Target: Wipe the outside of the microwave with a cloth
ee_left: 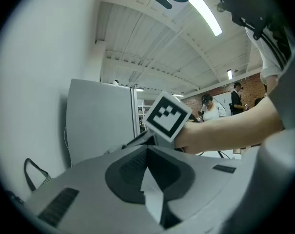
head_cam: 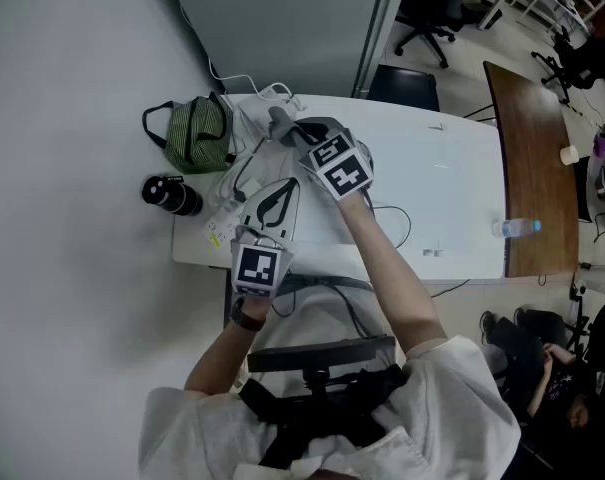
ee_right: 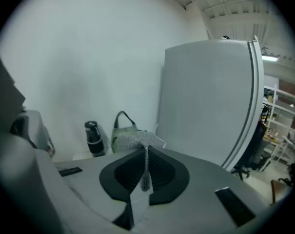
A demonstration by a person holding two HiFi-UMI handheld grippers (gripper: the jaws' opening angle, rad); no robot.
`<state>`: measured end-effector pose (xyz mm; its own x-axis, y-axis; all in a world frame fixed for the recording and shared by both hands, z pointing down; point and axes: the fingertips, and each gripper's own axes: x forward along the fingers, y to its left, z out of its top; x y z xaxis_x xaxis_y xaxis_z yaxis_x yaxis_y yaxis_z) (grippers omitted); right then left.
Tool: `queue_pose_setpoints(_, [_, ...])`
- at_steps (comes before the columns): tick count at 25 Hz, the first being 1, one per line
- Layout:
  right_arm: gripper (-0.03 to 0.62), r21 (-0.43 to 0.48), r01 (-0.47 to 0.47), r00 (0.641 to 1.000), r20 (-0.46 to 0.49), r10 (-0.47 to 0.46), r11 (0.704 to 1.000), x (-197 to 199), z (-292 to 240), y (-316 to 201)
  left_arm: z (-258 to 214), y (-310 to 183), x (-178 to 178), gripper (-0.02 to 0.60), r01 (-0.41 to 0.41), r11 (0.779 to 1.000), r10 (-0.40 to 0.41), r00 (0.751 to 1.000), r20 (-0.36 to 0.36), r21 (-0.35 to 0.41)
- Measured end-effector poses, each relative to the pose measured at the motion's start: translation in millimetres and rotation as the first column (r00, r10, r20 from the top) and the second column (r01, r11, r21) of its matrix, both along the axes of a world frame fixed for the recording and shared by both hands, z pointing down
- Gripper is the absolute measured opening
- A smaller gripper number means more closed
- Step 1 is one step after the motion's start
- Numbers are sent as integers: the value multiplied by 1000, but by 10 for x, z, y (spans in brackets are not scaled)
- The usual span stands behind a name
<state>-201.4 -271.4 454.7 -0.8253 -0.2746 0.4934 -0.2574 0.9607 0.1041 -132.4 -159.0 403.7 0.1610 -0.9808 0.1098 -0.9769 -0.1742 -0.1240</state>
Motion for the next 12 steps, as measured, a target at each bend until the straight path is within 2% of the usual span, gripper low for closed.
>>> queue_pose_setpoints(4, [20,41,-110,988,-102,114,993,182,243,-416,38,38,-190,28,-21,1000,21,999,-35,-8])
queue_pose_setpoints(7, [20,64,-249,959,-127,255,966,773,288,-810,90,-51,-242,28,-52,999,52,997,-59,-6])
queue_pose_setpoints(9, [20,87,-359,921,-128,367,929,1350,311,-1086,101,-132,-223,28,-76,997,75,994,-74,1])
queue_pose_setpoints(12, [20,106,-525,837,-113,535,844,2254,276,-1380,127,-221,-203,28,-107,994,107,991,-82,0])
